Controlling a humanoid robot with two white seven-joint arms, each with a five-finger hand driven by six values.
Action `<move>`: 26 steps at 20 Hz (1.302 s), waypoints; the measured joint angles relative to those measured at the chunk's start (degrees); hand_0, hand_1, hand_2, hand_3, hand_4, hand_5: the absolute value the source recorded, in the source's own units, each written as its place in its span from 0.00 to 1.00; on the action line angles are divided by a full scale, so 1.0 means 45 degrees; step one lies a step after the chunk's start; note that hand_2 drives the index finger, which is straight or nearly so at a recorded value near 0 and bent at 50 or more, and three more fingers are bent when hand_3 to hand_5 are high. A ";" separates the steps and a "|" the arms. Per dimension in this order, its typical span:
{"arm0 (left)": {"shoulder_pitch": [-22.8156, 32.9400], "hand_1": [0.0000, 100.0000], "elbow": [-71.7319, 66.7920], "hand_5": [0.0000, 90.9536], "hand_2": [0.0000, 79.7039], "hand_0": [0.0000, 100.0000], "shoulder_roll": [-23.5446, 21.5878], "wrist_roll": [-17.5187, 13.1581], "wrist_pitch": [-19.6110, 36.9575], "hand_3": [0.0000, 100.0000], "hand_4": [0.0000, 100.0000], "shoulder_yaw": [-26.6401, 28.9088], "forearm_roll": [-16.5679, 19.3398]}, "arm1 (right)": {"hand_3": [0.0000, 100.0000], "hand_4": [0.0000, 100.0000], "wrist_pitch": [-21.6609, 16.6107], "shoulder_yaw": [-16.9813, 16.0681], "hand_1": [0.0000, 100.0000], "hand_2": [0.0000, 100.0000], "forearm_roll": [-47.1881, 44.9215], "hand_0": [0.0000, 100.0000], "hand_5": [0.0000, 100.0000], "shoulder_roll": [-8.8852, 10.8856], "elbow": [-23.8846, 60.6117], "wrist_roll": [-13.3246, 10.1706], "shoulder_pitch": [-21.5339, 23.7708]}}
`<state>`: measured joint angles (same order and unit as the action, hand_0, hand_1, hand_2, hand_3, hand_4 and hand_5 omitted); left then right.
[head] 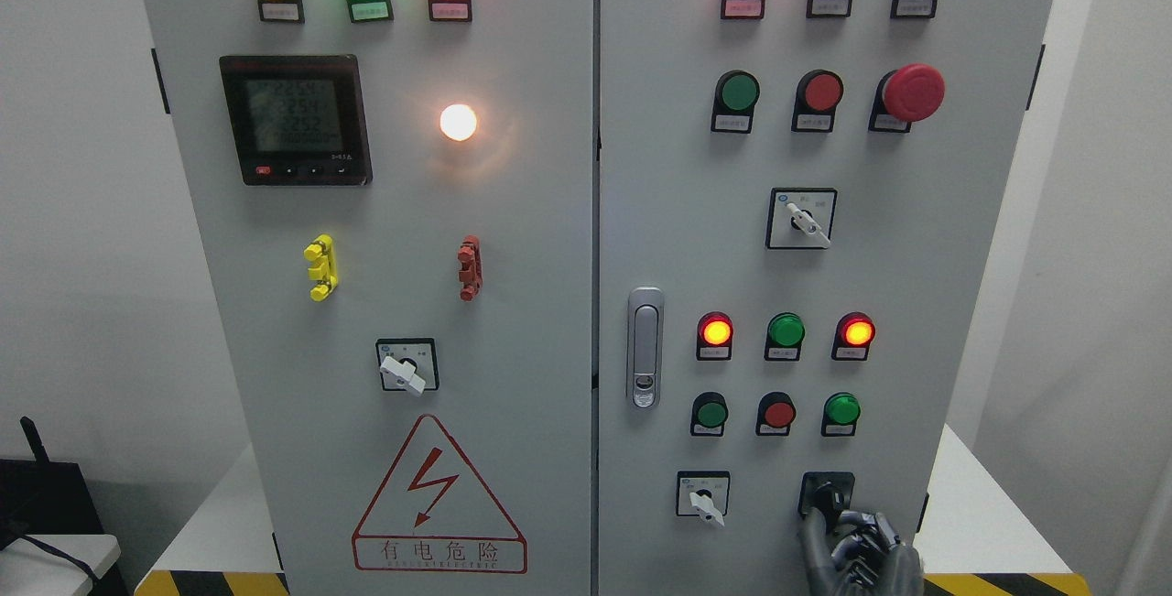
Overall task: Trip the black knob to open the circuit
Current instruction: 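Rotate the black knob with the right hand to the off position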
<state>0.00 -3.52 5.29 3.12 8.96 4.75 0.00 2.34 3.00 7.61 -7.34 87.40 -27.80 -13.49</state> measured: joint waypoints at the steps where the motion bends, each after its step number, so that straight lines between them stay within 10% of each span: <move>1: 0.0000 0.39 0.0000 0.00 0.00 0.12 0.0000 -0.0001 0.0000 0.00 0.00 0.0000 0.0000 | 0.95 0.93 0.0004 0.0004 0.75 0.64 -0.0010 0.60 0.97 0.0000 0.0002 0.0000 0.0001; 26: 0.0000 0.39 0.0000 0.00 0.00 0.12 0.0000 0.0000 0.0000 0.00 0.00 0.0000 0.0000 | 0.95 0.94 0.0113 0.0202 0.76 0.65 -0.1151 0.62 0.97 0.0002 0.0027 0.0172 -0.0041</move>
<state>0.00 -3.51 5.29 3.12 8.96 4.75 0.00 2.85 3.91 2.43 -7.33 87.52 -27.03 -13.67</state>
